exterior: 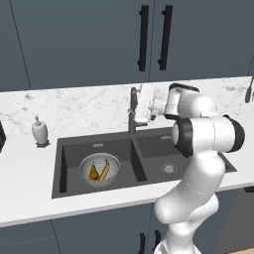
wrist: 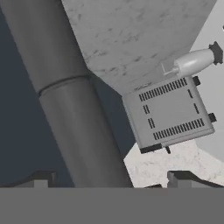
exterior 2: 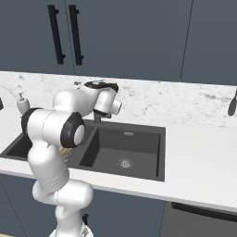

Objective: Put the colander in the sink, put the banana, pear in the colander, and turn on the sink faucet and pour water over the colander.

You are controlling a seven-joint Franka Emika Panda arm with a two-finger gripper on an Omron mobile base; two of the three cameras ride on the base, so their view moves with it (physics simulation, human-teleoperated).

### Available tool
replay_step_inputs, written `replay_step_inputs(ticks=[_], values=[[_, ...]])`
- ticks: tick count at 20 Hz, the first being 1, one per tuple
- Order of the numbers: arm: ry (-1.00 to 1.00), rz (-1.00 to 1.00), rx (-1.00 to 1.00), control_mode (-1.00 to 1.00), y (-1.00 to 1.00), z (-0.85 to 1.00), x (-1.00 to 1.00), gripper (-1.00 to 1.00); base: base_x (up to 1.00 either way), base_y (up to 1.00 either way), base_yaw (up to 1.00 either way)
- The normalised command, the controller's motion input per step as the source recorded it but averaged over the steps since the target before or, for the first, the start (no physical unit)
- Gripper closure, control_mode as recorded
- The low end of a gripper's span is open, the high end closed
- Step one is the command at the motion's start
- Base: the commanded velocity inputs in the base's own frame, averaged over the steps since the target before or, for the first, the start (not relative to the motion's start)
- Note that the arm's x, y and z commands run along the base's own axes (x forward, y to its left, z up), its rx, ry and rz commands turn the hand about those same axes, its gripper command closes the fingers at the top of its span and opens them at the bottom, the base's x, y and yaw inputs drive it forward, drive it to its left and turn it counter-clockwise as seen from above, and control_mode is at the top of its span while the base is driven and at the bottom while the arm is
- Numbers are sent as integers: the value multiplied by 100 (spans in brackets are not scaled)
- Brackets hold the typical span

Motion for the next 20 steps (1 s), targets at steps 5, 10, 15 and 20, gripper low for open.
replay_step_inputs(ticks=[5,10,15,20], values=[[3,0,0,-100,16,-16,94,-100,0,0,0],[0,0,0,-100,15,-5,50,-100,0,0,0],[0,0,0,-100,34,-5,37,-100,0,0,0],[0,0,0,-100,64,-10,37,-100,0,0,0]])
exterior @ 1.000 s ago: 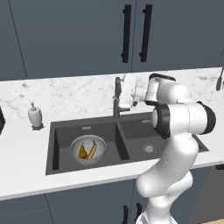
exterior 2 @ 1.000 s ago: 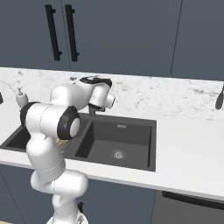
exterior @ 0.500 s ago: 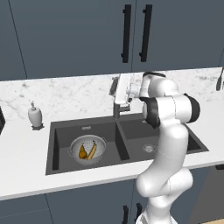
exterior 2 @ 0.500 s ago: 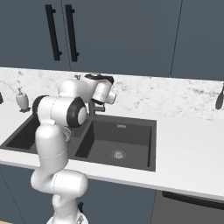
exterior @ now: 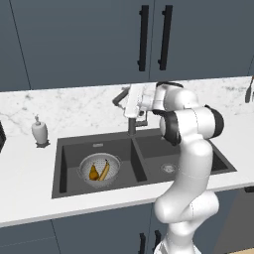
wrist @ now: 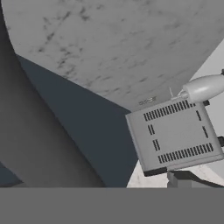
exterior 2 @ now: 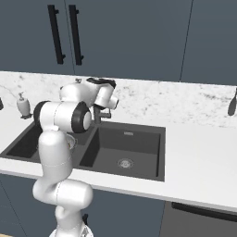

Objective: Put the colander in the sink, put the banana, pear in the colander, and turn on the sink faucet and pour water over the colander.

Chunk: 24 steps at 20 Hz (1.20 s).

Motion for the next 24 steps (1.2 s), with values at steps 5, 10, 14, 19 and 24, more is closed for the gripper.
replay_step_inputs(ticks=[5,10,14,19,24], values=[[0,-1,0,-100,53,-5,31,-100,0,0,0],[1,0,0,-100,43,-10,32,-100,0,0,0],[0,0,0,-100,20,-1,7,-100,0,0,0],[0,0,0,-100,0,0,-3,-100,0,0,0],[0,-2,0,-100,-52,0,-68,-100,0,0,0]])
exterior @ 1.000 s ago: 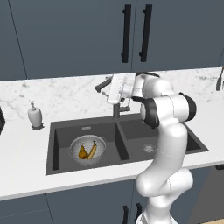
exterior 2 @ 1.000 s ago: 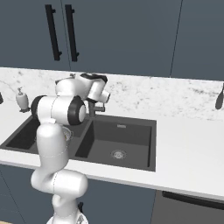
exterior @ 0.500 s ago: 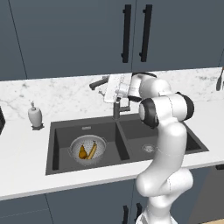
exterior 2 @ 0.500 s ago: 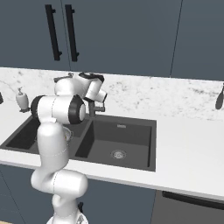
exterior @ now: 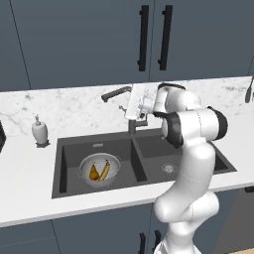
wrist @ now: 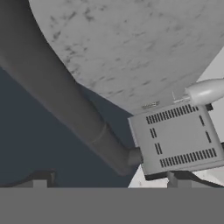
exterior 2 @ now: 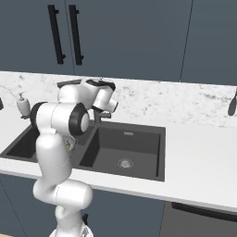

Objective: Put the colander in the sink, put the banana, pear in the colander, and turn on the sink faucet and pour water over the colander.

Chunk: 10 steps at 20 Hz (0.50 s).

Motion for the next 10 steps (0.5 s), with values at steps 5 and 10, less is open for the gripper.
replay_step_inputs(ticks=[5,10], values=[[-5,-1,3,-100,-58,1,-86,-100,0,0,0],[-3,-1,1,-100,-49,5,-93,-100,0,0,0]])
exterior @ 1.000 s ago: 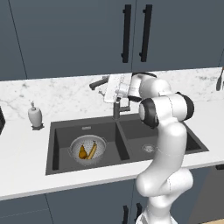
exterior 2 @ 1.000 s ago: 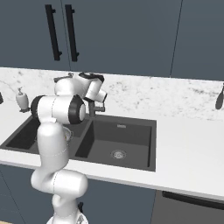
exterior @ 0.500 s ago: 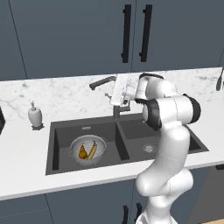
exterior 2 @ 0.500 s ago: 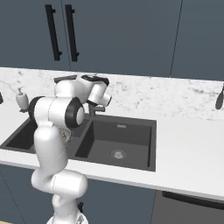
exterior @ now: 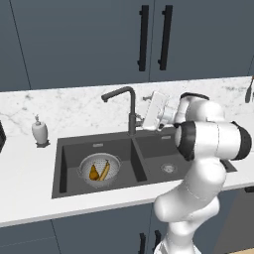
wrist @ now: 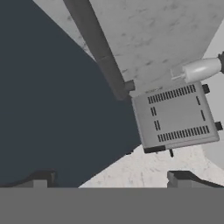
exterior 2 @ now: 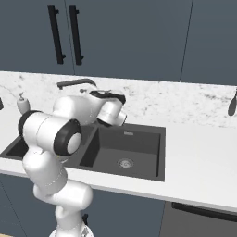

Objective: Put the colander in the sink, put the banana, pear in the colander, and turn on the sink faucet and pour water over the colander.

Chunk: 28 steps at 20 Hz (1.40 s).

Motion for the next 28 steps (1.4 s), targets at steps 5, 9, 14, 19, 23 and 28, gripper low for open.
replay_step_inputs(ticks=[5,9,14,19,23,28], values=[[-1,-7,0,-100,-47,7,-64,-100,0,0,0],[-1,-12,-5,-100,-45,8,-17,-100,0,0,0],[-16,-6,-20,-100,-38,0,-3,-100,0,0,0],[-15,-5,-28,-100,-28,-7,0,-100,0,0,0],[-20,-1,-33,-100,-25,-22,0,-100,0,0,0],[-29,0,-35,-100,-19,-33,0,-100,0,0,0]])
